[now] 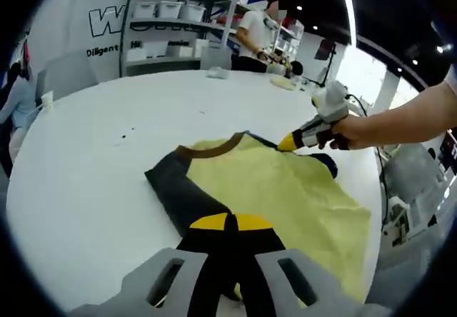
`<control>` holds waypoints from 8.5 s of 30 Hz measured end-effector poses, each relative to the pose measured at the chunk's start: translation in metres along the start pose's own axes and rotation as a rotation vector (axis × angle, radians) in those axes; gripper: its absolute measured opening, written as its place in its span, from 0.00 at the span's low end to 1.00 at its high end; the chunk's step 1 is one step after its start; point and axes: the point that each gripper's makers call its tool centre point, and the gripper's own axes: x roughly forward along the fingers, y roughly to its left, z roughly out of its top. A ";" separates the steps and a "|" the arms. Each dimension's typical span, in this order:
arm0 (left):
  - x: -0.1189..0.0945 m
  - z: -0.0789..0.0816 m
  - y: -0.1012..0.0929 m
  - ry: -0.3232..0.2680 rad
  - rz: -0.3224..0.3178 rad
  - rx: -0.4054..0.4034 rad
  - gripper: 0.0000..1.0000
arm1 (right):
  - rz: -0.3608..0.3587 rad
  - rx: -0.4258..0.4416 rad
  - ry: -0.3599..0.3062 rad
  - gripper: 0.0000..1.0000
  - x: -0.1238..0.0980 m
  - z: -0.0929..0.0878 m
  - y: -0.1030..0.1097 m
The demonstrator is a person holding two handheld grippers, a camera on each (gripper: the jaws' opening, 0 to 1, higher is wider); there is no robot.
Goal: Fold the garment on the visible template until the final outline fits inside the template.
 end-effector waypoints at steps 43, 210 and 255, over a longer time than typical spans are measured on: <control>-0.005 -0.047 0.014 0.062 0.053 0.085 0.16 | -0.003 0.006 0.003 0.00 0.000 -0.005 0.000; -0.229 -0.159 0.184 -0.106 0.834 -0.627 0.13 | 0.154 0.001 -0.164 0.00 -0.082 0.007 0.068; -0.209 -0.130 0.166 -0.110 0.759 -0.510 0.13 | -0.338 0.273 -0.392 0.00 -0.167 -0.012 -0.109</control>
